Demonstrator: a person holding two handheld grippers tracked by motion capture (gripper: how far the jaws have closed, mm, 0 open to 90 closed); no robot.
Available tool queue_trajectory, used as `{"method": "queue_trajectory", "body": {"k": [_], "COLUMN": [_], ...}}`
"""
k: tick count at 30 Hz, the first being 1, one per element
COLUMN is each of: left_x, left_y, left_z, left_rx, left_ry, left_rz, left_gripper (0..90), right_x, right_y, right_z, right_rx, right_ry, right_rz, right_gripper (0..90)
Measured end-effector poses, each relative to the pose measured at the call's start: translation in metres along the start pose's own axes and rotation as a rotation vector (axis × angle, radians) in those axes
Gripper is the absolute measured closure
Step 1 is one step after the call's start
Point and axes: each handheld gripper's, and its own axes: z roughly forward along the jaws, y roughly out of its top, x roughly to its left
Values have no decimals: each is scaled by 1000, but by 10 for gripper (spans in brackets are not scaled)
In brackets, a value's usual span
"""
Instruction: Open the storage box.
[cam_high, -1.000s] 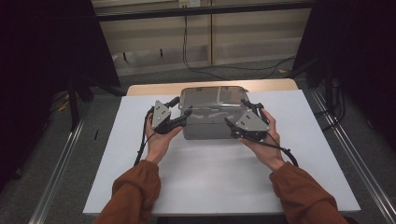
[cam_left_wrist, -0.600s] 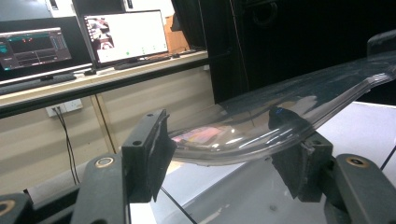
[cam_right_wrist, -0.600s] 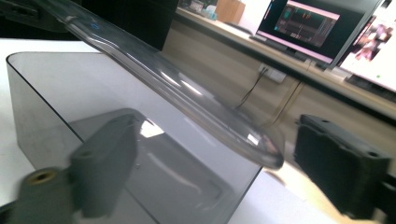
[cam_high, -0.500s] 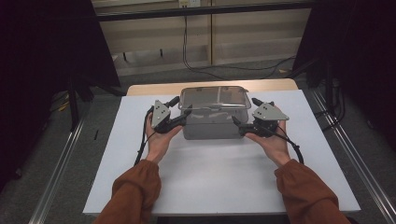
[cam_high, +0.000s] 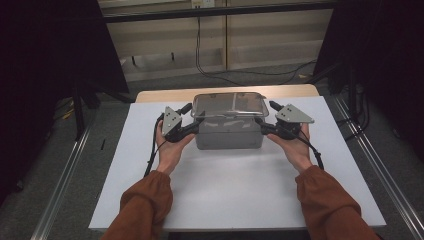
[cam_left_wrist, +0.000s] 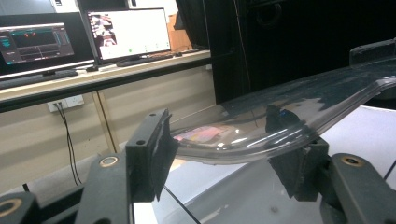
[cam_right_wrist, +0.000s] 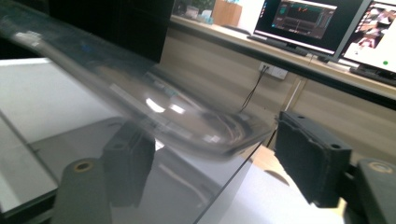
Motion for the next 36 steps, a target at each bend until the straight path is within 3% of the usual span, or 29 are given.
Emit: {"method": "queue_trajectory", "body": {"k": [7,11,19,25,28,36], "left_x": [2,3,5,6,8,14], "left_y": [2,3,4,4,5,13], "left_z": [1,3,9,11,10,15], "left_rx": [12,9,15,-5,-11,-22], "left_ry": [-1,-7,-6,8,15,18], "left_rz": [14,2,-16,7,19,20], "left_gripper": [428,427,417,407,443,481], "right_x": [-4,-5,-6,-7,-10,-15], "right_y": [7,7,8,9,12,18], "right_z": [5,6,7,8,10,14], "right_rx": [-26,-39,-52,-62,-74,-91], "right_ry": [14,23,34,43,42,49], "right_rz": [-7,-6,-8,-2,10,20], "right_gripper": [427,480,513,524,531,542]}}
